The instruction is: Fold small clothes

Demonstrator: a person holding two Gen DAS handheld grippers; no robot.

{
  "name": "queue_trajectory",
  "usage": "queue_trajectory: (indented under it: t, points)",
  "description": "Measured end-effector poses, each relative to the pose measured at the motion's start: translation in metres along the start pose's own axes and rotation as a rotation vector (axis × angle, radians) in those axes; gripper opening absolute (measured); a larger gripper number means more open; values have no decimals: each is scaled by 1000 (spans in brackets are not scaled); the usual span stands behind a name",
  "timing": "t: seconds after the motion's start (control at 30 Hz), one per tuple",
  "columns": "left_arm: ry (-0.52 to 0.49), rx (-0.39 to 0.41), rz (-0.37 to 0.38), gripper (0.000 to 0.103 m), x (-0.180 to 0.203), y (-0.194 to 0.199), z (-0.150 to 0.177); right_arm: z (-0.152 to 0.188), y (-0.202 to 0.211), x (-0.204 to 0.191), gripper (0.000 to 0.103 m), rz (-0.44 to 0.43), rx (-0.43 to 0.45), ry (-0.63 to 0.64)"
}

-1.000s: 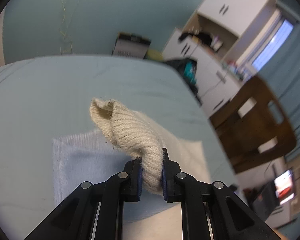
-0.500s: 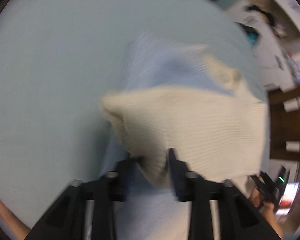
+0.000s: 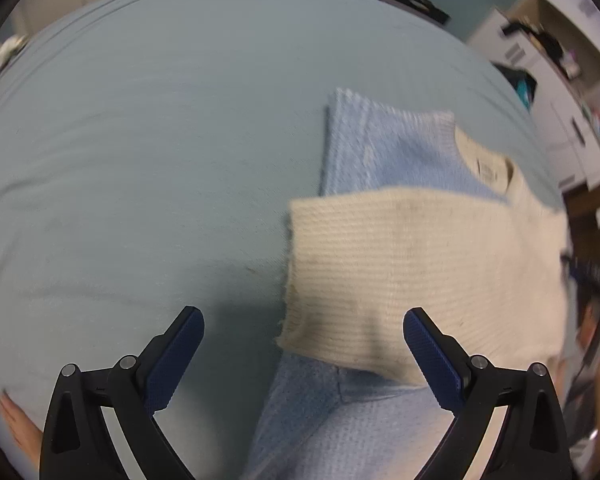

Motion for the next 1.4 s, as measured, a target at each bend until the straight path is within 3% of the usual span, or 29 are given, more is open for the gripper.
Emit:
queue_trajectory:
  t: [0.03, 0.1, 0.13, 0.17, 0.33, 0.5, 0.6, 0.63, 0.67, 0.73, 0.8, 0.87, 0.97, 1.07, 1.2, 1.3, 1.37, 1.4]
  points:
    - [-20, 4, -13, 101, -2, 4, -4, 0, -4, -2, 71, -20, -17, -28]
    - [-73, 23, -44, 101, 2, 3, -5, 8, -17, -7, 47, -18, -53, -67]
    - [-103, 37, -65, 101, 6, 3, -7, 11, -16, -6, 32, 21, -42, -76]
    - [-127, 52, -77, 101, 9, 4, -9, 11, -13, -5, 23, 15, -18, -96]
    - [-209, 128, -102, 101, 26, 17, -18, 0, 7, 15, 16, 7, 104, -206]
    - [-212, 75, -115, 101, 31, 1, -14, -2, -20, 35, 16, -65, 29, -324]
    - [-208, 14, -182, 101, 21, -22, -6, -1, -25, 41, 17, -58, 28, -319]
    - [-211, -4, -200, 101, 18, -30, -4, -1, -23, 38, 22, -48, 24, -320]
    - [-214, -26, -227, 101, 14, -36, -2, 1, -25, 36, 40, -24, 18, -289]
    - [-218, -56, -254, 101, 9, -44, 2, 0, -13, 41, 57, 25, 50, -281]
    - [-217, -46, -256, 101, 10, -41, 0, -4, 16, 49, 57, 106, 136, -303]
    - [-225, -25, -274, 101, 13, -29, -5, -4, 41, 37, 57, 132, 200, -239]
    - [-268, 89, -258, 101, 27, -2, -12, 21, 71, -19, 57, 131, 264, 8]
    - [-303, 56, -304, 102, 30, -7, -10, 70, 78, -64, 57, 143, 285, 248]
    - [-331, -9, -430, 103, 17, -30, -3, 131, 43, -47, 55, 242, 186, 409]
    - [-312, 29, -411, 103, 10, -35, -6, 151, 26, -15, 54, 233, 175, 456]
    - [-250, 25, -379, 103, 3, -33, -6, 154, 22, 2, 74, 181, 207, 375]
    - [-214, 25, -361, 103, -1, -32, -7, 154, 18, 5, 77, 173, 197, 339]
Point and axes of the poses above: each gripper's, at about its wrist camera, not at the fingertips, and y roughly against the way its jaws point, x to its right, z to its underside, the point moved 8 cm from there along -y, roughly the way its jaws point, and after that the axes turned 14 degrees about z, right-handed, at the moved point
